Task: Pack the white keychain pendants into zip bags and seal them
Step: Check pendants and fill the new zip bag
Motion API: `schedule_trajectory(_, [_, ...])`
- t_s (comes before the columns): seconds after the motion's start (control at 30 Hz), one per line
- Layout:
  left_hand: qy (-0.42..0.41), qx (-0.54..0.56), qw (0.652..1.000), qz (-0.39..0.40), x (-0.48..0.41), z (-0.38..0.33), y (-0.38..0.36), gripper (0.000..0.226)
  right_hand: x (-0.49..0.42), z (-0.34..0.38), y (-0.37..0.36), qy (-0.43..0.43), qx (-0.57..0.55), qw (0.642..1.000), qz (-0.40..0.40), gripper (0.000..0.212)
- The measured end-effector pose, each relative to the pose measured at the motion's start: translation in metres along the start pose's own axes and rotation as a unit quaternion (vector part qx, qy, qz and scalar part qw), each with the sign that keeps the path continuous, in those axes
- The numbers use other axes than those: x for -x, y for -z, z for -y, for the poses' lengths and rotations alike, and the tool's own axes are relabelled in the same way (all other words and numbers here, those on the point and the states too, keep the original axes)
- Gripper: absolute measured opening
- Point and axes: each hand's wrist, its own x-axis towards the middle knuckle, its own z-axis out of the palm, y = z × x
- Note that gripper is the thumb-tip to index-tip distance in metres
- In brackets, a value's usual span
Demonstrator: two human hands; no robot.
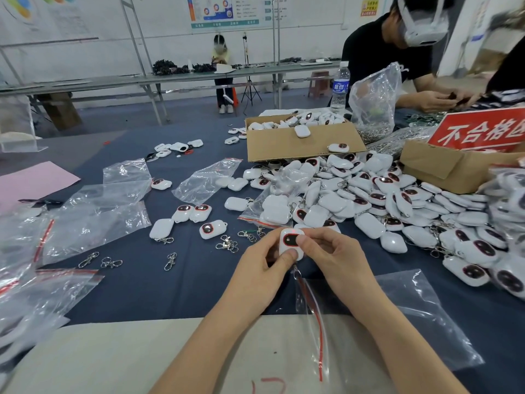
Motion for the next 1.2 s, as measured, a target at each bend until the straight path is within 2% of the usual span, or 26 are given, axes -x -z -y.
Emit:
schedule_trajectory(0.13, [-0.003, -0.008, 1.000, -0.010, 0.0015, -0.0014, -0.0001, 0.027, 0.0025, 0.0020, 0.0018, 0.001, 0.005, 1.000, 0.010, 0.011])
schedule_trajectory(0.3, [0.001, 0.001, 1.000, -0.010, 0.0033, -0.0043, 0.0003, 0.027, 0.0043, 0.0053, 0.0022, 0.012, 0.010, 1.000, 0.019, 0.038])
schedule_trajectory(0.6, [0.008, -0.013, 1.000, -0.017, 0.0025, -0.0062, -0.0011, 0.027, 0.0026, 0.0021, 0.0027, 0.003, 0.025, 1.000, 0.017, 0.022])
schedule_trajectory(0.73, [0.025, 0.040, 0.996, -0.080, 0.0029, -0.0066, -0.0041, 0.024, 0.0006, -0.0006, 0.0024, -0.007, 0.008, 1.000, 0.017, 0.009])
schedule_trajectory(0.83, [0.014, 0.032, 0.989, -0.144, 0.0045, -0.0058, -0.0028, 0.016, 0.0013, -0.0011, 0.0007, 0.000, 0.006, 0.999, 0.045, 0.016])
schedule_trajectory(1.0, [-0.009, -0.028, 0.988, -0.152, 0.0060, -0.0092, -0.0043, 0.020, 0.0050, 0.0044, 0.0023, 0.032, -0.020, 0.997, 0.061, 0.021])
schedule_trajectory(1.2, [-0.024, -0.076, 0.983, -0.168, 0.0070, -0.0062, -0.0050, 0.028, 0.0057, 0.0059, 0.0032, 0.020, -0.043, 0.997, 0.069, 0.018])
